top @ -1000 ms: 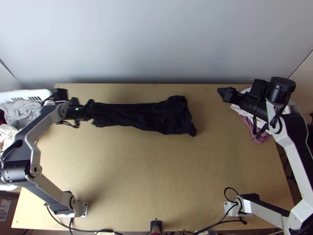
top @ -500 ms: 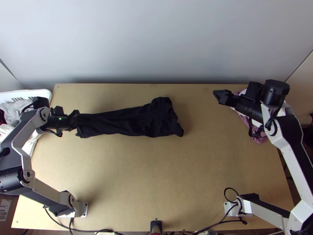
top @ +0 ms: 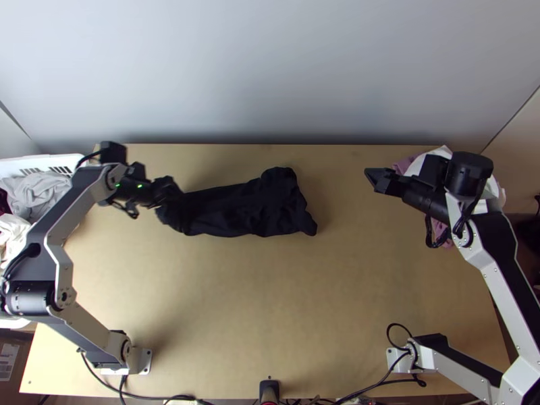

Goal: Fold the t-shirt

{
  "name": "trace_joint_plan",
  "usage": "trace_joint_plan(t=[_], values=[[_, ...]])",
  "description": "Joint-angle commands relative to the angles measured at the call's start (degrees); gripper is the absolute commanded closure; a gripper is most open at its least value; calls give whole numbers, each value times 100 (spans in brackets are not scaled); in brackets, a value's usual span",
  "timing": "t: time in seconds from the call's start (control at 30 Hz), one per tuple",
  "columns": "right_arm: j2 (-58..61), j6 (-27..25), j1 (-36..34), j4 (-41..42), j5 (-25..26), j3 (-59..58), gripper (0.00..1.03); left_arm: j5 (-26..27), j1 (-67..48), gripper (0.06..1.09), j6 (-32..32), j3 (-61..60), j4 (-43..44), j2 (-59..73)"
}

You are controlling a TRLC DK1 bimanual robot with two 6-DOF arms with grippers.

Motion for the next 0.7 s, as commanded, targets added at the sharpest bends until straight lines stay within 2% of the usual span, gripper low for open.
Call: trace_joint_plan(t=[0.0, 0.43, 0.67], values=[[-177, 3, 14, 159, 6, -386, 3, -199, -769, 105, -380, 555, -2, 335], [-704, 47, -83, 581, 6, -1379, 3, -638, -2157, 105, -943, 1733, -11, 1117], [-1047, 153, -100, 748, 6, -1906, 3, -709, -2790, 105, -1215, 2594, -125, 1689]])
